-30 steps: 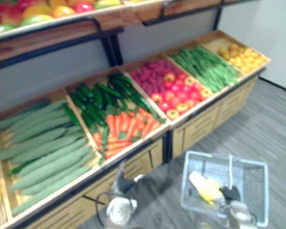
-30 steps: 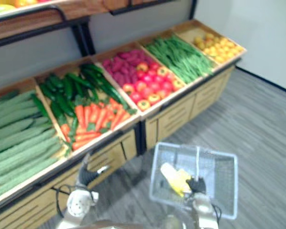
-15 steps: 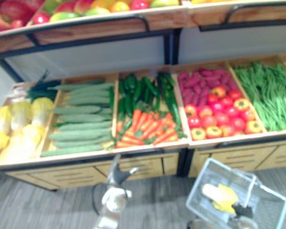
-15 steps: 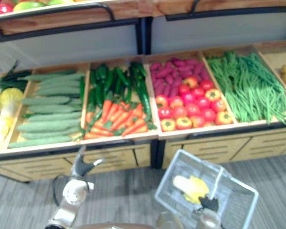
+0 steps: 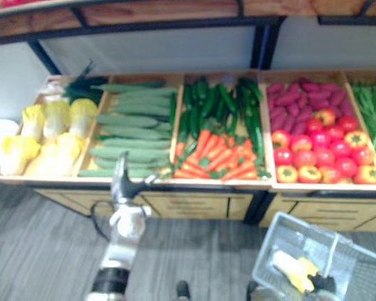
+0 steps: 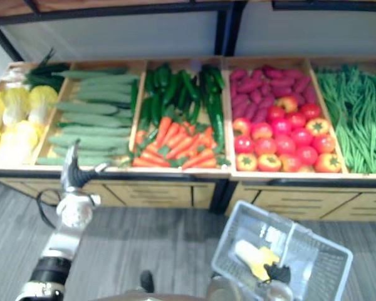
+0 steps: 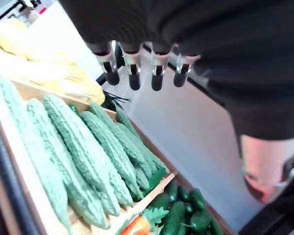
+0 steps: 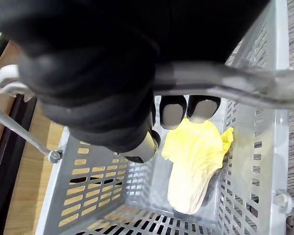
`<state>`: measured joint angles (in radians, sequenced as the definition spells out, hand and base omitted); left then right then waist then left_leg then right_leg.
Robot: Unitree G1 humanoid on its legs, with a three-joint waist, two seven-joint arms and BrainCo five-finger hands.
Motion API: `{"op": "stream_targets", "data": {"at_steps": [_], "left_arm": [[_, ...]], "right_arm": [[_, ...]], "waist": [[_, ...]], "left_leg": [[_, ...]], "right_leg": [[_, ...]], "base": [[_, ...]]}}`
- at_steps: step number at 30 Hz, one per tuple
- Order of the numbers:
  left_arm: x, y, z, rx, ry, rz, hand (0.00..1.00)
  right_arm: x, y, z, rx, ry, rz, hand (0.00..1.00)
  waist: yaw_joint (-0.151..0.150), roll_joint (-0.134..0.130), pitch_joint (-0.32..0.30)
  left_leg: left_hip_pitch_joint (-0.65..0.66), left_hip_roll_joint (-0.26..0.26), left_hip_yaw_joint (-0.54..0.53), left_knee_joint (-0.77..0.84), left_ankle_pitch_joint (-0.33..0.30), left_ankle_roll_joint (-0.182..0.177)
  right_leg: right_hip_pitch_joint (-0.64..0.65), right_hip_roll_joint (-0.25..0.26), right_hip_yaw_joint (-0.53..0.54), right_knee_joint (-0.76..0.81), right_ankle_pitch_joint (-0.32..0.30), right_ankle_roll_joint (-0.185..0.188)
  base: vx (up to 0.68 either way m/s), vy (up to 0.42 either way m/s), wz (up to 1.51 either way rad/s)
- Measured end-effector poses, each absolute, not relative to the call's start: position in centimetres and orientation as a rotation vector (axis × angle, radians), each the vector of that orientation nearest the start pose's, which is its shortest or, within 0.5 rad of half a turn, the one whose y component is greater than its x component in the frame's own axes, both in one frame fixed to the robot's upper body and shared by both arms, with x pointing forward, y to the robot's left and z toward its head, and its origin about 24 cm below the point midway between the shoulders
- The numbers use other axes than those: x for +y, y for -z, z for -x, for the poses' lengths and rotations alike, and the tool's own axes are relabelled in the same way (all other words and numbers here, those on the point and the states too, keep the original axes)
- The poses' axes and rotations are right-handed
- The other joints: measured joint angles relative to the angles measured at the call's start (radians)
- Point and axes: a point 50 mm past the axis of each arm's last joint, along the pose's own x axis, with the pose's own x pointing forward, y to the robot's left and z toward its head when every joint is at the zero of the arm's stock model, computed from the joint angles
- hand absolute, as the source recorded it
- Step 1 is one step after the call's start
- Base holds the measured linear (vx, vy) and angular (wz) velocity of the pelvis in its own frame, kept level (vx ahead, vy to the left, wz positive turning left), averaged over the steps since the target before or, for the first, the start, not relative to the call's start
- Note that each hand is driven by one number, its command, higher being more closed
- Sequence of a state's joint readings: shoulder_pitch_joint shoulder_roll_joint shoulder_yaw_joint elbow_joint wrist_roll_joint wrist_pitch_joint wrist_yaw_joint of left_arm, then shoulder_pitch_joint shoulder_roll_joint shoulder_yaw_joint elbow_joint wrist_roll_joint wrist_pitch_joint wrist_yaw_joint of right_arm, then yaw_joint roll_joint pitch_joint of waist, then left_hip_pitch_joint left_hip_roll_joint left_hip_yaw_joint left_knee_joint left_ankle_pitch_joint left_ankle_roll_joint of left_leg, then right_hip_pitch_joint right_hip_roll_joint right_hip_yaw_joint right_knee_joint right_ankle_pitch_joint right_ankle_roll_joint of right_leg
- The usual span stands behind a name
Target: Pick vegetable in the basket
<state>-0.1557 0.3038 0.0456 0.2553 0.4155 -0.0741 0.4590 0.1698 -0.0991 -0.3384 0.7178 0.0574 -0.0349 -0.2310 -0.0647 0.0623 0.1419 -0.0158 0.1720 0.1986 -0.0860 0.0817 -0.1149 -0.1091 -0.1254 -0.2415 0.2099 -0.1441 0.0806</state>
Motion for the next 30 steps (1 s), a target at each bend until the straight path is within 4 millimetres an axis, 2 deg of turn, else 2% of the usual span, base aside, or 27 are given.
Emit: {"op": "stream_targets", "data": {"at_steps": [3,6,8,10,14,16,19,20,30], "left_arm": [[23.7,-7.5,-29.4,-0.182,-0.444,-0.752,0.00],[22.2,-9.6,-31.7,-0.261,-0.396,-0.823,0.00],[21.2,-10.2,-32.6,-0.286,-0.362,-0.859,0.00],[20.3,-10.7,-33.5,-0.303,-0.333,-0.914,0.00],[19.1,-11.3,-34.4,-0.323,-0.297,-0.951,0.00],[18.6,-11.9,-34.9,-0.344,-0.286,-0.991,0.00],[18.1,-13.2,-35.7,-0.373,-0.290,-1.008,0.00],[17.7,-14.5,-36.2,-0.404,-0.300,-1.010,0.00],[17.3,-17.3,-37.9,-0.442,-0.328,-1.064,0.00]], "right_arm": [[-25.9,11.4,-13.2,0.765,0.632,0.027,1.00],[-25.5,10.4,-15.3,0.697,0.600,0.030,1.00],[-25.3,9.8,-16.3,0.661,0.585,0.032,1.00],[-24.8,9.2,-17.5,0.621,0.560,0.038,1.00],[-24.4,8.5,-18.5,0.580,0.544,0.045,1.00],[-24.3,8.1,-18.8,0.555,0.539,0.050,1.00],[-23.9,7.7,-19.4,0.529,0.525,0.052,1.00],[-23.9,7.2,-19.9,0.503,0.524,0.051,1.00],[-23.1,6.0,-21.2,0.428,0.494,0.059,1.00]], "waist": [[-0.012,0.004,0.027],[-0.018,0.009,0.075],[-0.020,0.010,0.097],[-0.044,0.010,0.126],[-0.049,0.013,0.156],[-0.060,0.018,0.174],[-0.066,0.019,0.190],[-0.066,0.020,0.214],[-0.068,0.021,0.267]], "left_leg": [[-0.037,-0.006,0.052,-0.004,0.006,0.003],[-0.069,-0.008,0.098,-0.005,0.012,0.005],[-0.085,-0.009,0.125,-0.004,0.016,0.006],[-0.101,-0.009,0.157,-0.005,0.030,0.005],[-0.106,-0.002,0.204,-0.005,0.036,-0.001],[-0.106,-0.002,0.218,-0.005,0.036,0.000],[-0.119,-0.002,0.249,-0.005,0.036,0.000],[-0.124,-0.003,0.263,-0.005,0.036,0.000],[-0.164,-0.002,0.322,-0.006,0.039,0.003]], "right_leg": [[-0.063,0.001,0.048,0.011,0.025,0.003],[-0.124,0.004,0.086,0.012,0.047,0.000],[-0.149,0.008,0.109,0.010,0.056,-0.002],[-0.167,0.009,0.117,0.009,0.061,-0.007],[-0.186,0.021,0.143,0.002,0.069,-0.016],[-0.187,0.021,0.146,0.001,0.069,-0.017],[-0.213,0.025,0.168,-0.003,0.081,-0.017],[-0.220,0.027,0.181,-0.014,0.096,-0.016],[-0.267,0.032,0.218,-0.054,0.142,-0.011]], "base": [[0.01,0.025,-0.33],[0.01,0.016,-0.34],[0.02,0.004,-0.28],[0.01,-0.005,-0.06],[0.02,-0.021,-0.15],[0.01,-0.006,-0.12],[-0.01,0.006,-0.21],[-0.01,0.008,-0.22],[-0.02,0.009,-0.12]]}}
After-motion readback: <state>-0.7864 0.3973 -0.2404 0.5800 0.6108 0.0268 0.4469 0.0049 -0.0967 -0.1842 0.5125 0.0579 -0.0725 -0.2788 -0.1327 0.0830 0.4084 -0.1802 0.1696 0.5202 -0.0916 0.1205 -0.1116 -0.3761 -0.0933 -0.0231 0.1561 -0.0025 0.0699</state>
